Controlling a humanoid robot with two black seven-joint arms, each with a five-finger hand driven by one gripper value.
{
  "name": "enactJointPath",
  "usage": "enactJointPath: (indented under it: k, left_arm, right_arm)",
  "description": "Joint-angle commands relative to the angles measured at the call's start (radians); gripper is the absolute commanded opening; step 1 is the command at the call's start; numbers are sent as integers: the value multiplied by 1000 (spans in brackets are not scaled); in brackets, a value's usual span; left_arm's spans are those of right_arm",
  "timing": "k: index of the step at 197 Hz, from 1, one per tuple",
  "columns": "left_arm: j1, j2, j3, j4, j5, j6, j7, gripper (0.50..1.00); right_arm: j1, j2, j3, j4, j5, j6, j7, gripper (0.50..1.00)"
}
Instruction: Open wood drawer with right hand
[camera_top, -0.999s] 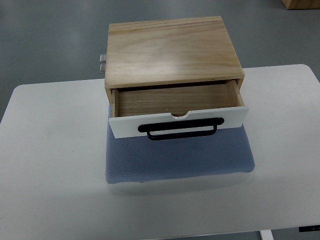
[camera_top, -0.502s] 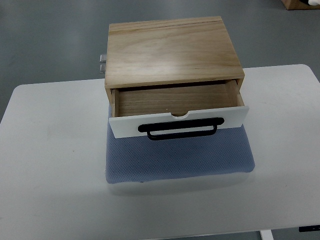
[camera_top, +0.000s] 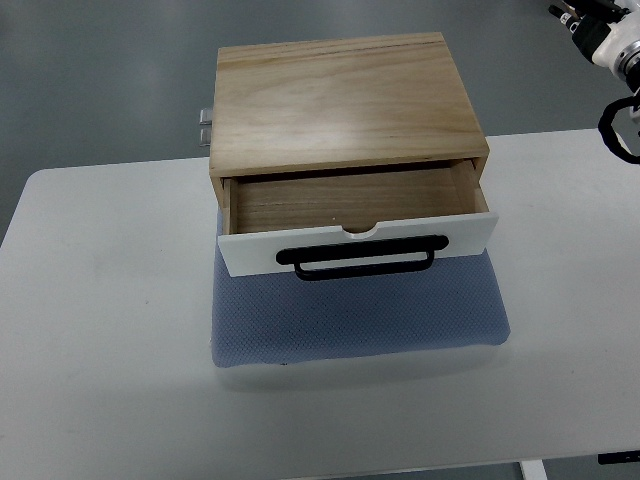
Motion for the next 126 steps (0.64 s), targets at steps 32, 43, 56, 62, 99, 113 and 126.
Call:
enactJointPath:
  k: [32,43,56,62,99,113,126]
  left_arm:
    - [0,0,0,-1,0,0,0,1000]
    - [0,0,0,0,0,0,0,1000]
    - [0,0,0,0,0,0,0,1000]
    - [0,0,0,-1,0,0,0,1000]
    - [0,0,0,0,0,0,0,1000]
    - [0,0,0,0,0,0,0,1000]
    - [0,0,0,-1,0,0,0,1000]
  right_arm:
    - [-46,50,25,-1,1,-12,17,944]
    - [-52,58,26,-1,3,-12,17,944]
    - [-63,70,26,-1,5,-15,19,944]
    - [-67,76,26,1,6,-23,19,944]
    - [-84,104,36,2,12,-69,20,944]
    - [-95,121,54,2,12,-67,19,944]
    - [-98,132,62,2,12,-65,19,944]
